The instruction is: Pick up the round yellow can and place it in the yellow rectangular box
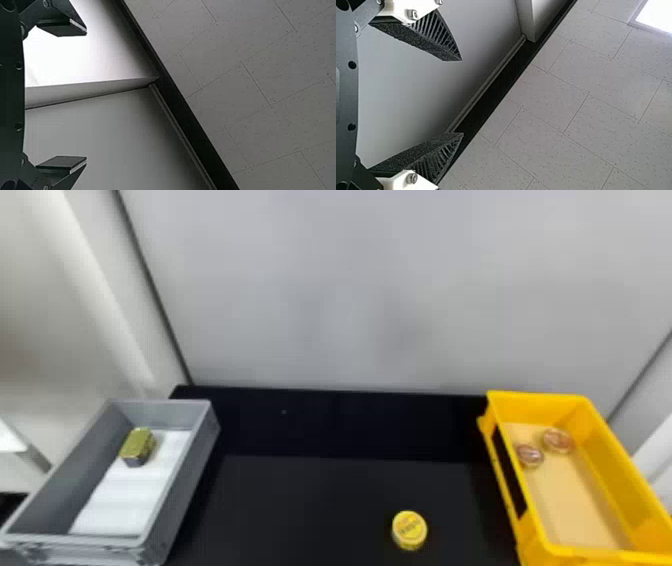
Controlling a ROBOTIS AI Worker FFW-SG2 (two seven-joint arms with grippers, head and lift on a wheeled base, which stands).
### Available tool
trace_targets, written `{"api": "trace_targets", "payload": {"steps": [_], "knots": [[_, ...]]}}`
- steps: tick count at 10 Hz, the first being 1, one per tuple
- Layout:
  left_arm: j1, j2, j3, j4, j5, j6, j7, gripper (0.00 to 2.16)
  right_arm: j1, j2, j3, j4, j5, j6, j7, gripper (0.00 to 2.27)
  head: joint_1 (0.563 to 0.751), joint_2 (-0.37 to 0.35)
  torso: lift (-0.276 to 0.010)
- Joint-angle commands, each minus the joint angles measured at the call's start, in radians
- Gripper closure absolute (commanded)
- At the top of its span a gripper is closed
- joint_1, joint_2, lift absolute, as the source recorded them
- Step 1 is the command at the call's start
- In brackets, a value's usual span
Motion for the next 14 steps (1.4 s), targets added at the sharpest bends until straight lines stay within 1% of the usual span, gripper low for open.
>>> {"api": "trace_targets", "payload": {"steps": [1,3,4,6,7,8,9,10,11,12,13,14], "knots": [[0.004,0.01,-0.001,0.0,0.002,0.001,0.0,0.14,-0.001,0.001,0.007,0.003,0.0,-0.008,-0.003,0.13,0.663,0.054,-0.01],[0.001,0.001,-0.007,0.0,0.004,-0.005,0.0,0.14,0.002,0.002,0.01,0.006,0.0,-0.009,-0.003,0.13,0.663,0.054,-0.01],[0.008,0.01,-0.003,0.0,0.004,-0.005,0.0,0.14,0.002,0.002,0.014,0.006,0.0,-0.012,-0.003,0.13,0.663,0.054,-0.01],[0.004,0.007,-0.006,0.0,0.004,-0.013,0.0,0.14,0.002,0.007,0.017,0.015,0.0,-0.015,-0.004,0.13,0.663,0.054,-0.01],[0.011,0.007,-0.006,0.001,0.004,-0.013,0.0,0.14,0.016,0.01,0.017,0.015,0.0,0.0,-0.004,0.13,0.663,0.054,-0.01],[0.015,0.007,-0.007,0.004,0.005,-0.013,0.0,0.14,0.045,0.024,0.001,0.012,-0.017,0.023,-0.01,0.13,0.663,0.054,-0.01],[0.018,0.002,-0.012,0.007,0.007,-0.013,0.0,0.14,0.078,0.05,-0.022,0.018,-0.061,0.055,-0.01,0.14,0.663,0.054,-0.01],[0.027,-0.007,-0.012,0.01,0.007,-0.014,0.0,0.14,0.109,0.073,-0.036,0.036,-0.095,0.077,-0.004,0.14,0.663,0.054,-0.01],[0.03,-0.005,-0.015,0.015,0.005,-0.014,0.0,0.14,0.123,0.087,-0.036,0.044,-0.144,0.138,0.002,0.14,0.663,0.054,-0.01],[0.028,-0.005,-0.018,0.018,0.005,-0.014,0.0,0.14,0.137,0.101,-0.043,0.033,-0.193,0.259,0.01,0.14,0.663,0.054,-0.01],[0.031,-0.013,-0.018,0.021,0.005,-0.014,0.0,0.14,0.157,0.125,-0.071,0.032,-0.224,0.371,0.04,0.14,0.663,0.054,-0.01],[0.033,-0.015,-0.021,0.024,0.005,-0.014,0.0,0.14,0.183,0.165,-0.118,0.033,-0.259,0.496,0.075,0.14,0.663,0.054,-0.01]]}}
